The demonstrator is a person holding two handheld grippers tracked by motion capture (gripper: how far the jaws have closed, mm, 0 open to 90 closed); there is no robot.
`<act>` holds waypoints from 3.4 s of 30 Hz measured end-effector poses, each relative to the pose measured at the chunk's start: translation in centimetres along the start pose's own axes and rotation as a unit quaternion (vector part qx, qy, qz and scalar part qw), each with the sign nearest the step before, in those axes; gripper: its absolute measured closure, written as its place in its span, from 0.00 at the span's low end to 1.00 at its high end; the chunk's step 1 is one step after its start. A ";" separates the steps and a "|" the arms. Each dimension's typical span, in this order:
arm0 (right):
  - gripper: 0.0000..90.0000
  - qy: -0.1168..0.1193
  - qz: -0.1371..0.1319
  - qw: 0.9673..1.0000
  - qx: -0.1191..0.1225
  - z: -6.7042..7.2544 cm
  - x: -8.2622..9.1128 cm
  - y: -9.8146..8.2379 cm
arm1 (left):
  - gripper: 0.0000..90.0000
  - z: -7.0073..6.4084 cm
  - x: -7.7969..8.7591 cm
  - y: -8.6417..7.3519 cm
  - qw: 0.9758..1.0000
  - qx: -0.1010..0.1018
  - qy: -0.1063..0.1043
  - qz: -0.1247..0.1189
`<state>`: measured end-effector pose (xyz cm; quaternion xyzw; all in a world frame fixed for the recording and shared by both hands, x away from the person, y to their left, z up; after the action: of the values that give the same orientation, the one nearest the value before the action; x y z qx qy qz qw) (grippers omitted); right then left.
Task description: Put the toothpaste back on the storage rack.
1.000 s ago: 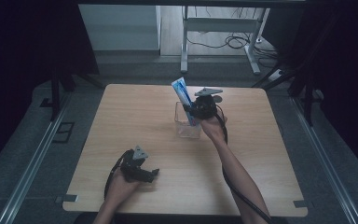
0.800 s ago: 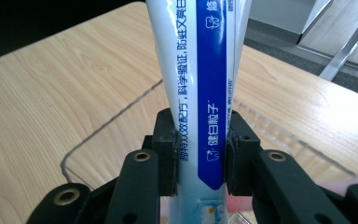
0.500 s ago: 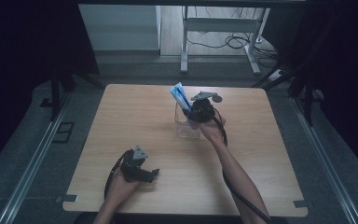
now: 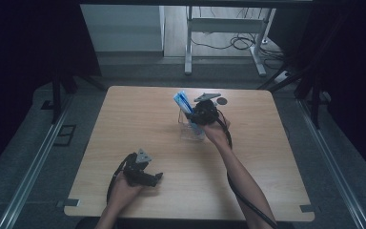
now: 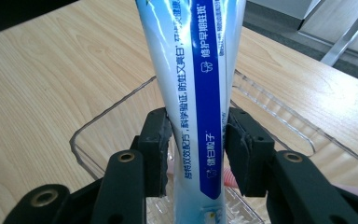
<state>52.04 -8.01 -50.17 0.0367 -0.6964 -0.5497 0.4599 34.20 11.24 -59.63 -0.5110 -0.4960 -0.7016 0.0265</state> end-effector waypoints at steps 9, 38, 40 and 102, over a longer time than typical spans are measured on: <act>0.65 0.003 -0.007 1.000 -0.005 0.0 0.2 0.0 | 0.06 0.0 0.0 0.0 1.000 0.000 0.000 0.000; 0.55 0.045 -0.018 0.999 -0.001 1.4 2.7 0.8 | 0.06 0.0 0.0 0.0 1.000 0.000 0.000 0.000; 0.54 0.049 -0.019 0.999 -0.004 1.5 2.9 0.7 | 0.06 0.0 0.0 0.0 1.000 0.000 0.000 -0.001; 0.29 0.066 -0.034 0.997 0.005 1.7 8.3 -3.1 | 0.06 0.0 0.0 0.0 1.000 0.001 0.001 -0.001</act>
<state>44.67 -12.61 -47.65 0.0991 -0.6656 -0.5577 0.4860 34.20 11.22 -59.63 -0.5101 -0.4971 -0.7014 0.0266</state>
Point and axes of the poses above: each handheld gripper's, and its own axes: x roughly backward along the jaws, y roughly out of its top, z roughly to its left, the point moved 7 cm from there along -x, roughly forward along the jaws, and after that the axes turned 1 degree about -x, right-handed, at the moved point
